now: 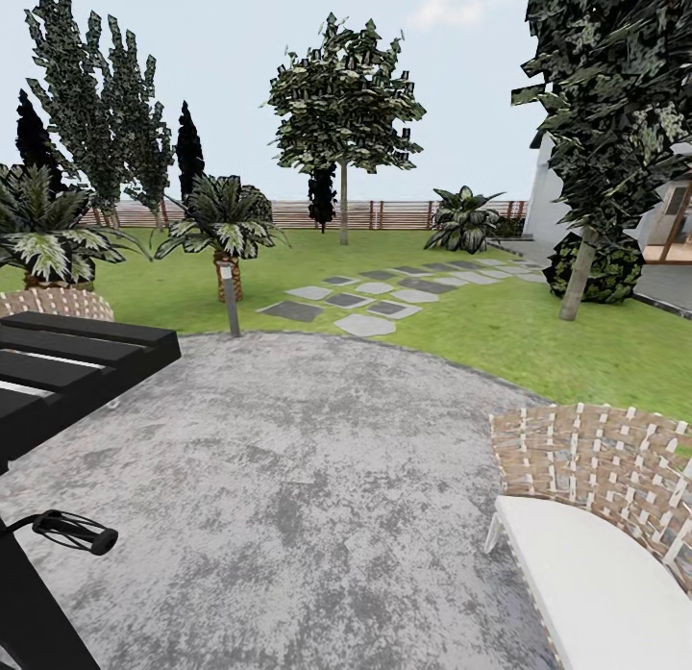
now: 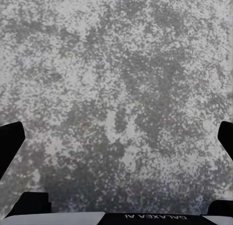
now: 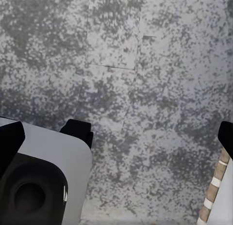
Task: Take the three Easter eggs out of the wicker basket on the lawn in the garden, then place them on the lawn next to a single tree (choose any tree) so that all three eggs are next to the same tree and none are left in the basket.
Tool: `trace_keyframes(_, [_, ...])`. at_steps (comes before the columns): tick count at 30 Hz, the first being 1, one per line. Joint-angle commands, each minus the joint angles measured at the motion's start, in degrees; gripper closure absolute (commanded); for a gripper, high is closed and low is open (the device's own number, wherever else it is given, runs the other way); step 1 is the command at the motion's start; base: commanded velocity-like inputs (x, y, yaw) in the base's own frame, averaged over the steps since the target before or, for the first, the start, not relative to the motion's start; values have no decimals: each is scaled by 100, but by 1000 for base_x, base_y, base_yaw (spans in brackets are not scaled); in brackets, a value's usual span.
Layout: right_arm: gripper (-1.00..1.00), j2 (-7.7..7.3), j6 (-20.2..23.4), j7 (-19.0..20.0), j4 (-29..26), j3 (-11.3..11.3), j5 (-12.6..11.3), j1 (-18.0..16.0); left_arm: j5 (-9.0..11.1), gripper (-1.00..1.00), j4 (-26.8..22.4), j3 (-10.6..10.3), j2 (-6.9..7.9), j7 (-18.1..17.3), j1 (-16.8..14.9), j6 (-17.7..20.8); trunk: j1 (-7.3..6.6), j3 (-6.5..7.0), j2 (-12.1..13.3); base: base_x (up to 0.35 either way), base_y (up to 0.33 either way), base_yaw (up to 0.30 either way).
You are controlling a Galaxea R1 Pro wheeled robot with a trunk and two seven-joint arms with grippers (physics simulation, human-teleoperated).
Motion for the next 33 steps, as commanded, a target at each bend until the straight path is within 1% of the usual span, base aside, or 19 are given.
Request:
trace_keyframes(1, [-100, -4, 1, 2, -6, 20, 46, -2, 59, -100, -6, -9, 0, -3, 2, -9, 0, -5, -3, 0, 0, 0])
trace_keyframes(9, [-100, -4, 2, 1, -6, 20, 46, -2, 63, -100, -6, -9, -2, -3, 3, -10, 0, -5, -3, 5, -9, 0])
trace_keyframes(16, [-100, -4, 3, 2, -6, 20, 46, -2, 64, -100, -6, -9, -2, -3, 4, -10, 0, -5, -3, 28, -132, 0])
trace_keyframes(33, [-100, -4, 2, 1, -6, 20, 46, -2, 64, -100, -6, -9, 0, -3, 3, -10, 0, -5, -3, 59, -272, 0])
